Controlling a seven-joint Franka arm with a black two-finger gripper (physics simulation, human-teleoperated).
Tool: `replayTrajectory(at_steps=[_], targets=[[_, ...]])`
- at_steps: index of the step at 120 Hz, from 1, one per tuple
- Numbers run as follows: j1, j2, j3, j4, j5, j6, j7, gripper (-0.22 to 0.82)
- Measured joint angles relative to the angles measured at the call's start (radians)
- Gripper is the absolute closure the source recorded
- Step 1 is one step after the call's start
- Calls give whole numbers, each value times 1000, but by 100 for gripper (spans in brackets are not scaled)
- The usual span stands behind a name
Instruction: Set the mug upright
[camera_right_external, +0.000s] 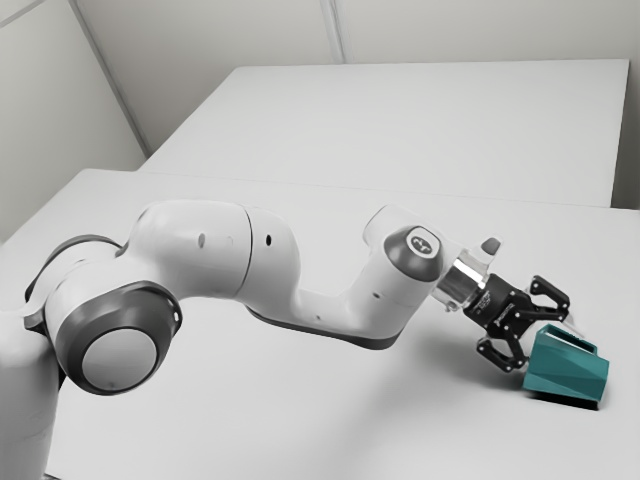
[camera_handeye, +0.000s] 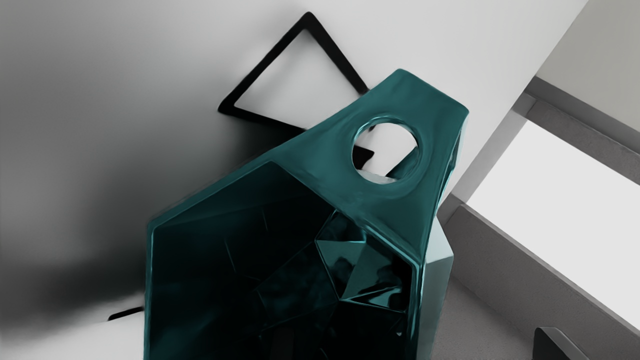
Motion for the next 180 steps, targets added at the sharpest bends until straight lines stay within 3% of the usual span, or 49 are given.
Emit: replayTrajectory(at_steps=[16, 49, 80, 117, 180], targets=[[0, -2, 5, 1, 6, 2, 0, 51], [0, -5, 7, 33, 39, 9, -4, 73], [0, -32, 8, 44, 91, 20, -16, 76], [0, -231, 52, -23, 515, 14, -48, 78], [38, -530, 159, -289, 1040, -51, -90, 78]])
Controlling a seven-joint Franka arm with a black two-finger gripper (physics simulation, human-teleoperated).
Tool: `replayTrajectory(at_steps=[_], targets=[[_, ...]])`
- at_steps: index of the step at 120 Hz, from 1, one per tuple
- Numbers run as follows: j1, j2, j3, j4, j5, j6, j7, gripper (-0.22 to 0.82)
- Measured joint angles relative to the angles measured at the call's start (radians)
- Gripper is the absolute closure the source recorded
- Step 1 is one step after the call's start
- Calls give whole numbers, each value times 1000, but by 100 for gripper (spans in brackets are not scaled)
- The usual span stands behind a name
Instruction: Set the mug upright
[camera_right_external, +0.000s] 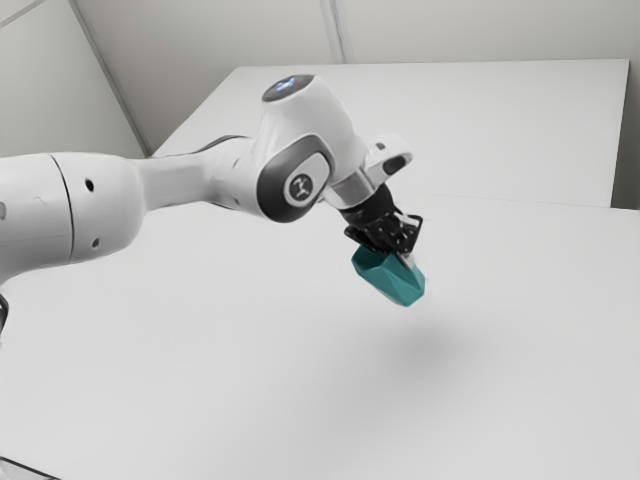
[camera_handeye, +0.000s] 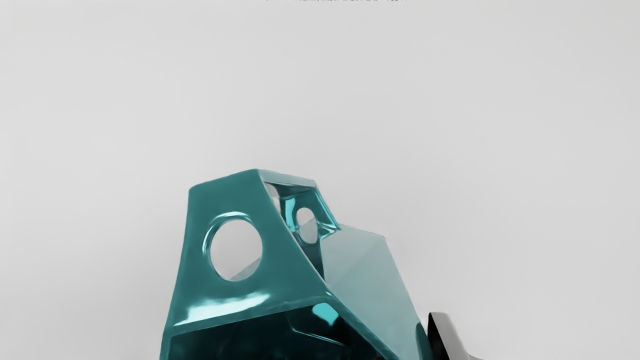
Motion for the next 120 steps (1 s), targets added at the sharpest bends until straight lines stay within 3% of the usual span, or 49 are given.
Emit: replayTrajectory(at_steps=[60, 120], targets=[[150, -126, 4, -123, 250, -134, 1, 78], [332, -71, -1, -159, 280, -160, 83, 78]])
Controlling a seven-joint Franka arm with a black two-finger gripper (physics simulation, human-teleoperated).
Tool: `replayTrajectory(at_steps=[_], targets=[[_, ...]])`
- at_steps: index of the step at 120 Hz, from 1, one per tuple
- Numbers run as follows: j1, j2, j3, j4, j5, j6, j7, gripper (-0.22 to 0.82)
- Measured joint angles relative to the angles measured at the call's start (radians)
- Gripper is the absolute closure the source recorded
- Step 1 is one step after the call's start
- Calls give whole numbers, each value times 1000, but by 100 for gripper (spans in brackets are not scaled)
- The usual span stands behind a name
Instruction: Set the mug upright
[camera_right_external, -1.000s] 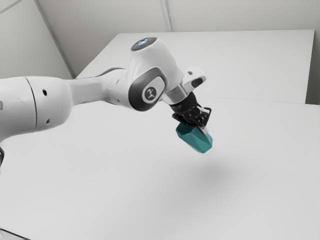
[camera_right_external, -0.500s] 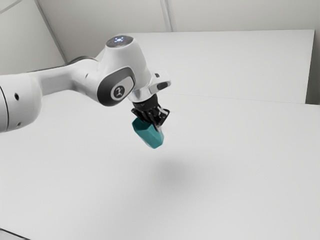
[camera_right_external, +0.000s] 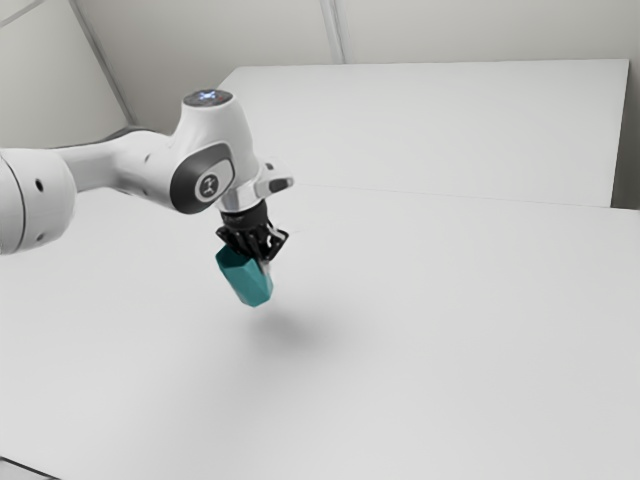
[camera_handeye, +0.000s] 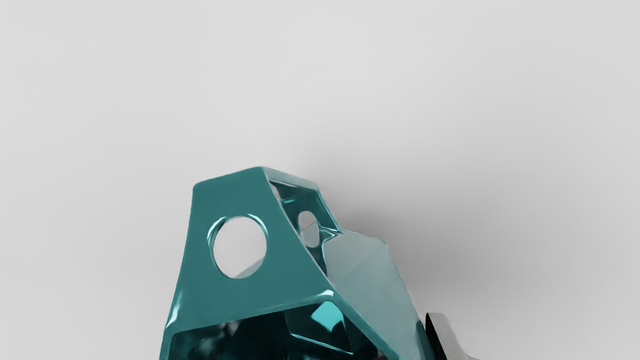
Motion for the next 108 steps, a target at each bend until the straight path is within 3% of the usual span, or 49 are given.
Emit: replayTrajectory(at_steps=[27, 81, 108], targets=[[-49, 73, 2, 0, 1, 47, 27, 78], [-18, 135, 3, -22, 2, 117, 53, 78], [-19, 121, 2, -23, -12, 111, 74, 32]])
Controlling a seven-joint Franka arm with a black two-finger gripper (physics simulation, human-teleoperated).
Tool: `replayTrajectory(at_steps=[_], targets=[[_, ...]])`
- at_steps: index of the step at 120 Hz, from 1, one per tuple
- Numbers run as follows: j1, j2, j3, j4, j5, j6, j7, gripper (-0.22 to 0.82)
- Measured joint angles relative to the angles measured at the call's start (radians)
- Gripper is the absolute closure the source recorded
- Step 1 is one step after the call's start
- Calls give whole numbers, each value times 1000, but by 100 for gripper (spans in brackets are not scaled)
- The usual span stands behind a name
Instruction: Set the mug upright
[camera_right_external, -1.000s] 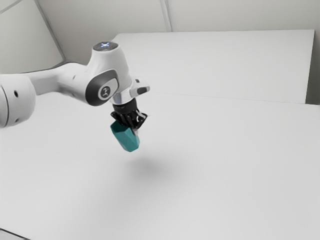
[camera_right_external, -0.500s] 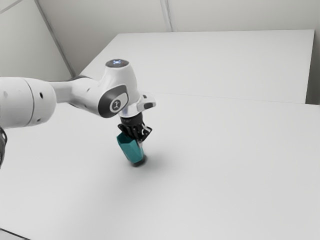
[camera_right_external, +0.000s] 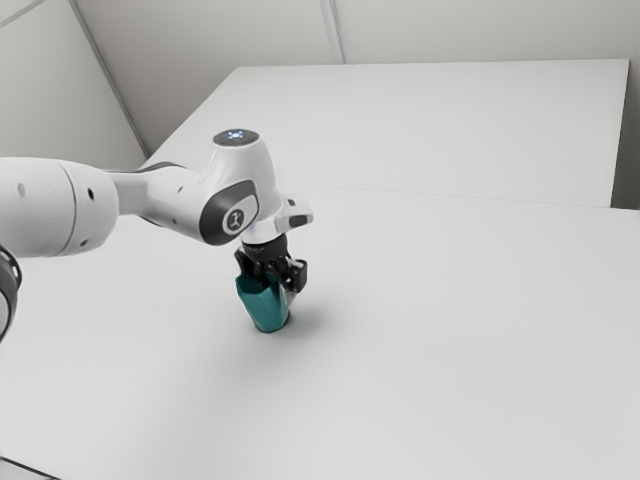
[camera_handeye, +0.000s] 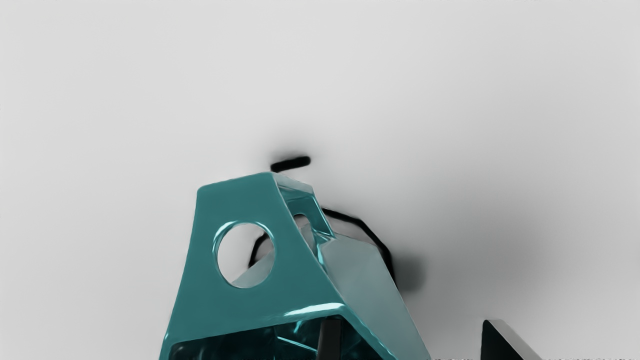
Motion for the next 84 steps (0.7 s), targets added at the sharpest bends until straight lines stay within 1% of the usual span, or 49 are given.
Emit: replayTrajectory(at_steps=[14, 31, 61, 84], targets=[[0, -30, 0, 0, -2, -14, 8, 18], [-2, -76, 0, 0, -3, -34, 17, 9], [-29, -167, -3, 18, -4, -66, 27, 3], [-59, -185, 0, 123, -2, -161, 33, 1]])
